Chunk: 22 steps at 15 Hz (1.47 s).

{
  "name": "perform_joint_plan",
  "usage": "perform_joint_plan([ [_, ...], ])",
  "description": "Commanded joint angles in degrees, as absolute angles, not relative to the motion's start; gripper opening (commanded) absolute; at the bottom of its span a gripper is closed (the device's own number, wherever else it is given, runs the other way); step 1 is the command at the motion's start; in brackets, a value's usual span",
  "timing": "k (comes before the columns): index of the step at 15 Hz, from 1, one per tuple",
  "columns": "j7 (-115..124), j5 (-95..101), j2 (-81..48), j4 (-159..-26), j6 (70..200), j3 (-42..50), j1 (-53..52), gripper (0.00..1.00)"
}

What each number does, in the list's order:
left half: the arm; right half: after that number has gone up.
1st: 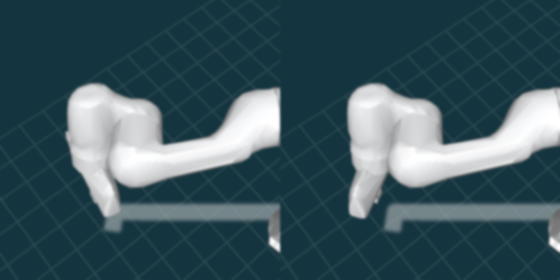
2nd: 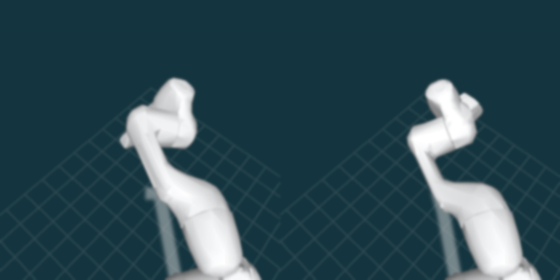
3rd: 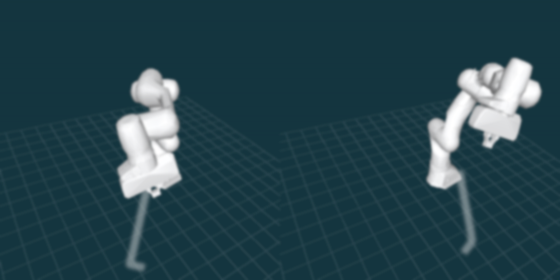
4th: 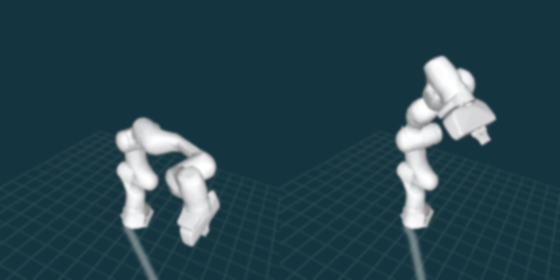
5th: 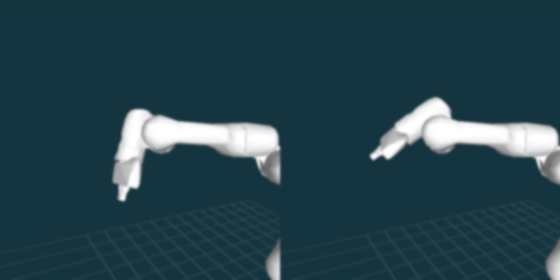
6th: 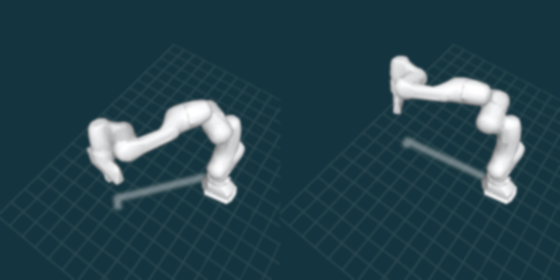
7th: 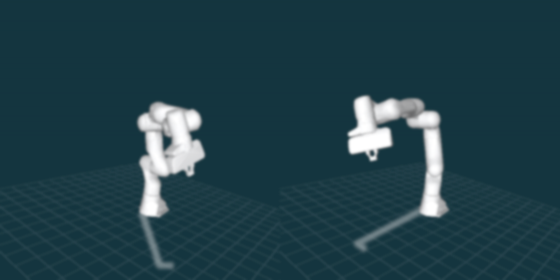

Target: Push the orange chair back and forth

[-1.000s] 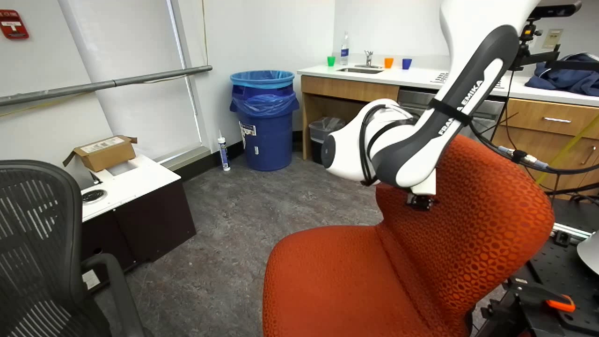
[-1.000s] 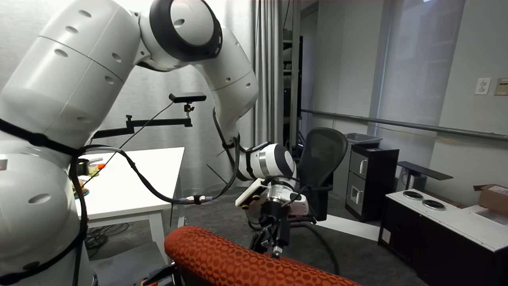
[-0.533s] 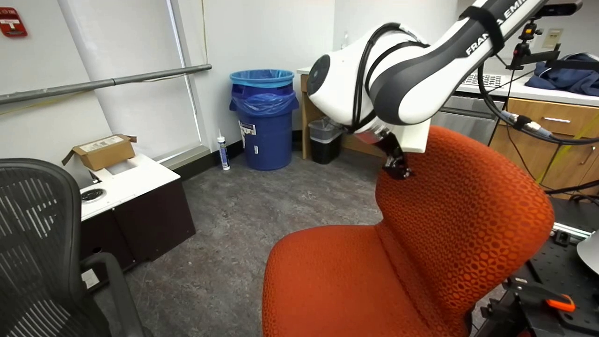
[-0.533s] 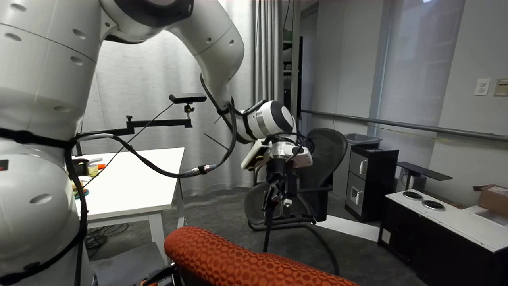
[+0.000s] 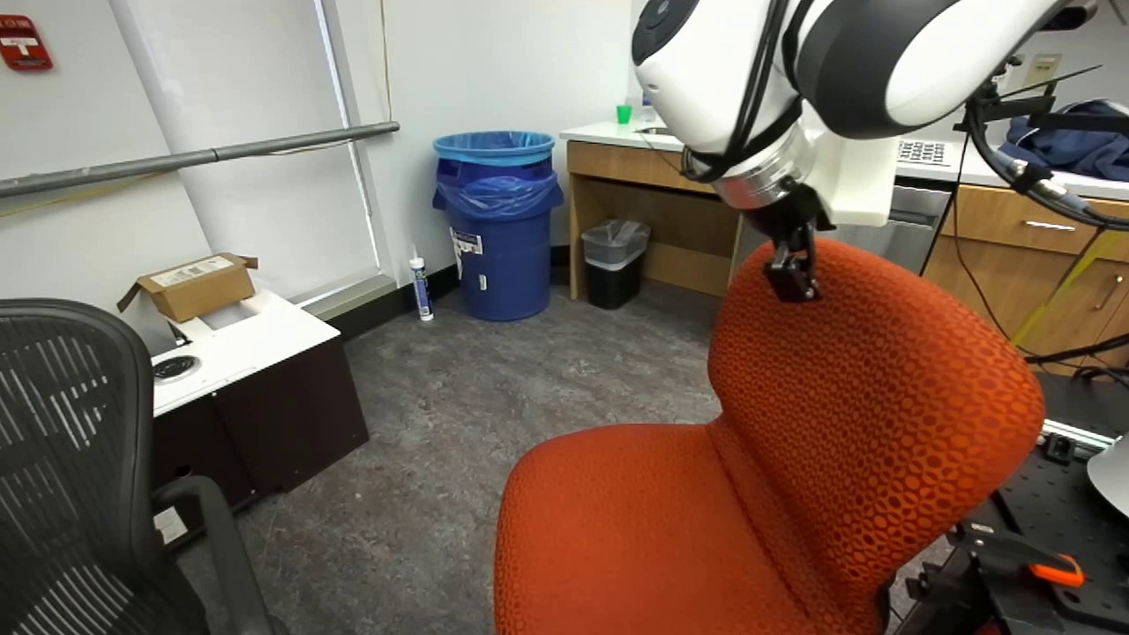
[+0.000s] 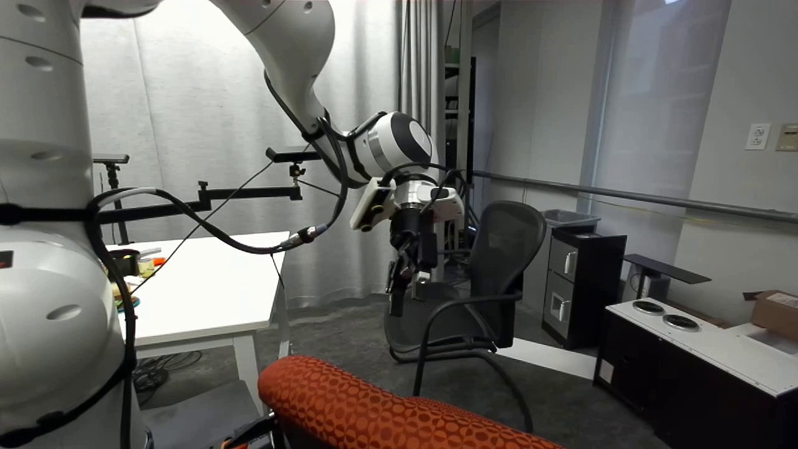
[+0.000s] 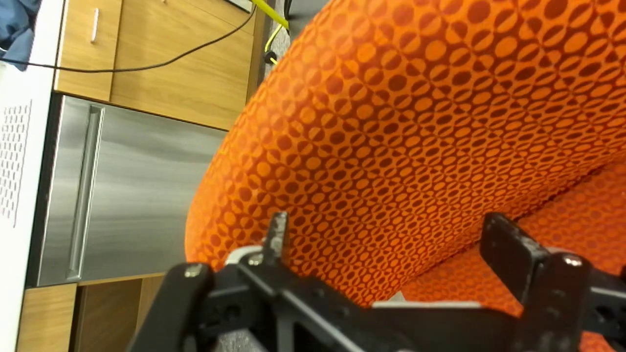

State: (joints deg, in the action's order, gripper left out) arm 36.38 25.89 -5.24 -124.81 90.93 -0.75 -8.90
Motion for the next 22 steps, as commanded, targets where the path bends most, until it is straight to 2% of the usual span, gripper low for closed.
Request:
perform_joint_plan([
  [1,36.78,21.69,4.13,-133.76,88.73,-3.63,-8.69,1.00],
  [9,37.74,14.20,14.31,-144.83,83.45,-9.26,-8.90,0.98],
  [10,37.58,13.47,14.99,-145.80,83.21,-9.73,-8.92,0.74],
  [11,37.65,12.89,15.42,-146.61,82.76,-10.20,-8.93,0.74],
  [12,37.62,12.27,15.80,-147.41,82.48,-10.62,-8.95,0.68],
  [19,37.42,8.36,15.19,-151.74,82.88,-11.88,-8.82,0.14],
  [21,37.02,6.93,13.87,-152.88,83.67,-11.86,-8.77,0.01],
  [22,36.70,6.37,12.92,-153.37,84.12,-11.76,-8.69,0.00],
])
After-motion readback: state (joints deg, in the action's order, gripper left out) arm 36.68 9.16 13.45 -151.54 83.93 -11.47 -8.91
